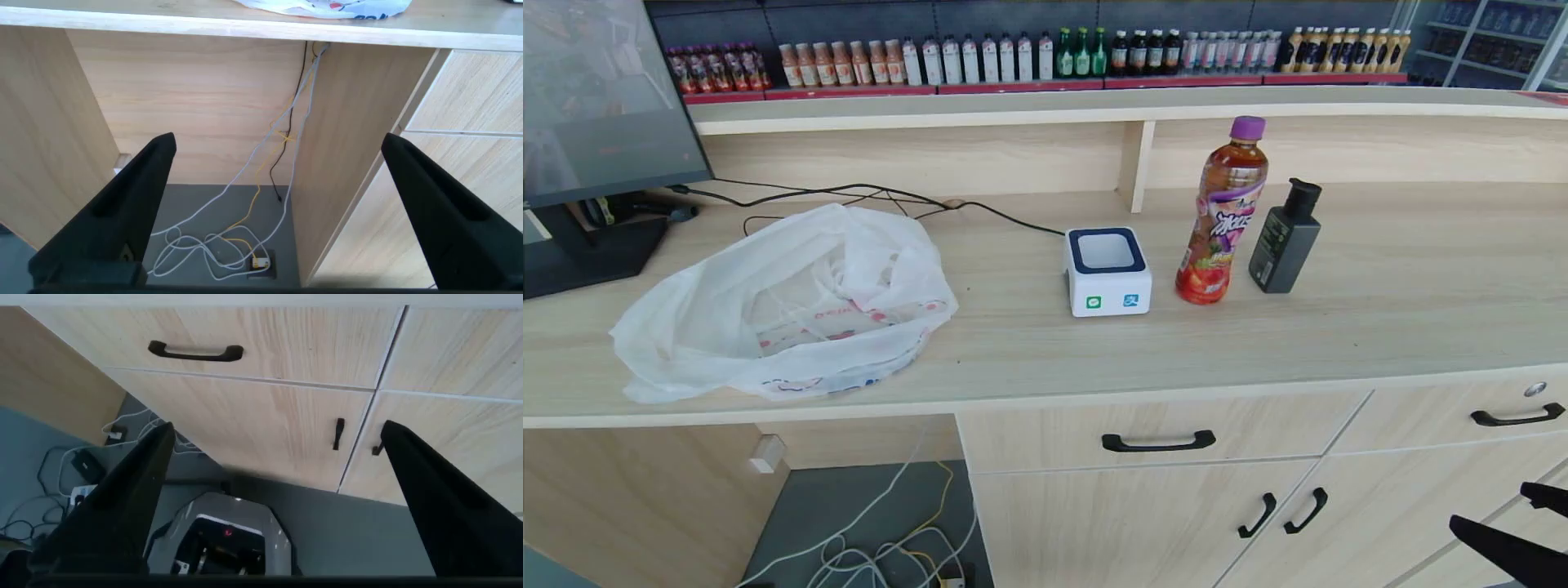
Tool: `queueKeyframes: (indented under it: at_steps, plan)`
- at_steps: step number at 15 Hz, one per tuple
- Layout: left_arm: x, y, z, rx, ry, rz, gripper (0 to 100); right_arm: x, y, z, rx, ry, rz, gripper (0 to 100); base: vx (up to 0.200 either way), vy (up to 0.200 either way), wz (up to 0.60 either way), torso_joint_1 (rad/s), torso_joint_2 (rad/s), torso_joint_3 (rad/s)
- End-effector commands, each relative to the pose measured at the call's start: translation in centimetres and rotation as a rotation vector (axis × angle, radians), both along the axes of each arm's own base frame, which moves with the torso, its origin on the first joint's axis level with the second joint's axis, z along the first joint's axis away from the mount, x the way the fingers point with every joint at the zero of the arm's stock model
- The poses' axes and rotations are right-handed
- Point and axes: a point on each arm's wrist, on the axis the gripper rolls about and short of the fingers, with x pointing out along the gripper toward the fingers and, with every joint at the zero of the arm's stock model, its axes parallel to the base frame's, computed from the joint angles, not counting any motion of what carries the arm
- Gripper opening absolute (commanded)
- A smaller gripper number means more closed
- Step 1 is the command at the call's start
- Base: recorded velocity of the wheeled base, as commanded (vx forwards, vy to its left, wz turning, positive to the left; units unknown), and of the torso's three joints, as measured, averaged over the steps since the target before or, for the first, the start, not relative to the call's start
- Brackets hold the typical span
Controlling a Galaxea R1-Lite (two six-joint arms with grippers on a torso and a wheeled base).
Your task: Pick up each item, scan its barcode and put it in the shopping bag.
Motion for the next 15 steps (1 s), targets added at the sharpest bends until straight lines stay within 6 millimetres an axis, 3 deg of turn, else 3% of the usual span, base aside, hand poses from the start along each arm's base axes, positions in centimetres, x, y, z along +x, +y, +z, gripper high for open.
queueKeyframes:
  at_steps: [1,3,4,7,10,15]
  plan:
    - [0.0,0.0,0.0,0.0,0.0,0.0,100,4.9,0.8,0.6,-0.007,0.039,0.023,100,0.0,0.0,0.0,0.0,0.0,0.0]
    - [0.0,0.0,0.0,0.0,0.002,0.0,100,7.7,1.2,1.2,0.001,-0.018,0.022,100,0.0,0.0,0.0,0.0,0.0,0.0]
    - [0.0,0.0,0.0,0.0,0.0,0.0,100,10.3,1.5,1.2,0.005,-0.065,0.023,100,0.0,0.0,0.0,0.0,0.0,0.0]
    - [0.0,0.0,0.0,0.0,0.0,0.0,100,14.4,2.2,1.7,0.014,-0.194,0.032,100,0.0,0.0,0.0,0.0,0.0,0.0]
    - [0.0,0.0,0.0,0.0,0.0,0.0,100,17.3,3.3,2.5,0.011,-0.268,0.063,100,0.0,0.0,0.0,0.0,0.0,0.0]
    - [0.0,0.0,0.0,0.0,0.0,0.0,100,21.3,4.0,0.6,0.01,-0.452,0.065,100,0.0,0.0,0.0,0.0,0.0,0.0]
